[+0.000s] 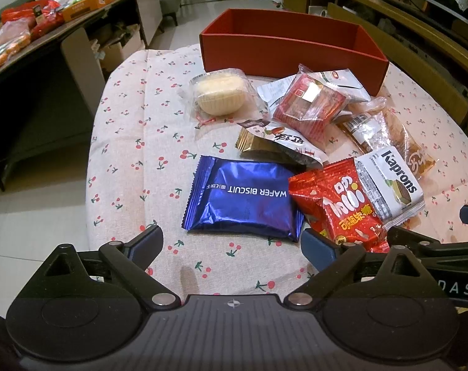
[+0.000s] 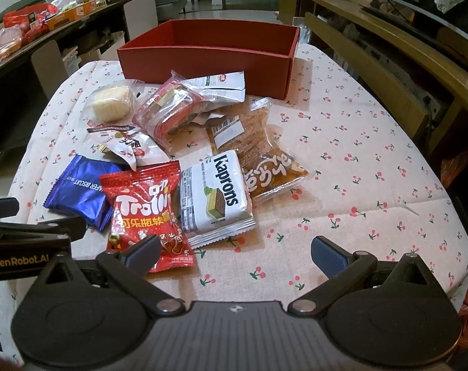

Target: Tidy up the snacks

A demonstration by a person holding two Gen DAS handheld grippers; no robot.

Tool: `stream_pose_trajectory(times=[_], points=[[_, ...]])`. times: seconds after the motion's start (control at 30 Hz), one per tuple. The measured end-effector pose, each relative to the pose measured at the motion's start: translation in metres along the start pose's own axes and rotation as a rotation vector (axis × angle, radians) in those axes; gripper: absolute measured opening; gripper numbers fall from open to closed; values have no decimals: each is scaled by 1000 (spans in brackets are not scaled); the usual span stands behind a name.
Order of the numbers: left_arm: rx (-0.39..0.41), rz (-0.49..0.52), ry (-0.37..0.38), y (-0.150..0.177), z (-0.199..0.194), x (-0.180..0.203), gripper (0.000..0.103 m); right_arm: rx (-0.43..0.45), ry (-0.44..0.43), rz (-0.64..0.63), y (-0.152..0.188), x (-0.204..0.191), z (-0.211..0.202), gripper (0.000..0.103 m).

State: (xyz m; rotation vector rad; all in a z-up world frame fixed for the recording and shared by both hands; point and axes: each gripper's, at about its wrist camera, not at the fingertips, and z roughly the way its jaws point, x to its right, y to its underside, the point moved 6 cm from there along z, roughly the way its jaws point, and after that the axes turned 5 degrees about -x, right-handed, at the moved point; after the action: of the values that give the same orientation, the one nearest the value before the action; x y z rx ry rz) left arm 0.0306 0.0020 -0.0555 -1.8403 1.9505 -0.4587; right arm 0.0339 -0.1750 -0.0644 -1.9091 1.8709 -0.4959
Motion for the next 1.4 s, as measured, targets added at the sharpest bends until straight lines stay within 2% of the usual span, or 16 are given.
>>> stream_pose_trajectory(times=[0.93,1.23,1.4], points=[[-21,-17,-6,-1,2,-6,92,-20,-17,-25,-4,-10,6,103],[-29,-85,-16,-4,3,-27,92,-14,-61,-101,-21,-33,11,103],[-36,-102,-39,-5,4,-42,92,-43,-128,-148,-29,-51,18,103]])
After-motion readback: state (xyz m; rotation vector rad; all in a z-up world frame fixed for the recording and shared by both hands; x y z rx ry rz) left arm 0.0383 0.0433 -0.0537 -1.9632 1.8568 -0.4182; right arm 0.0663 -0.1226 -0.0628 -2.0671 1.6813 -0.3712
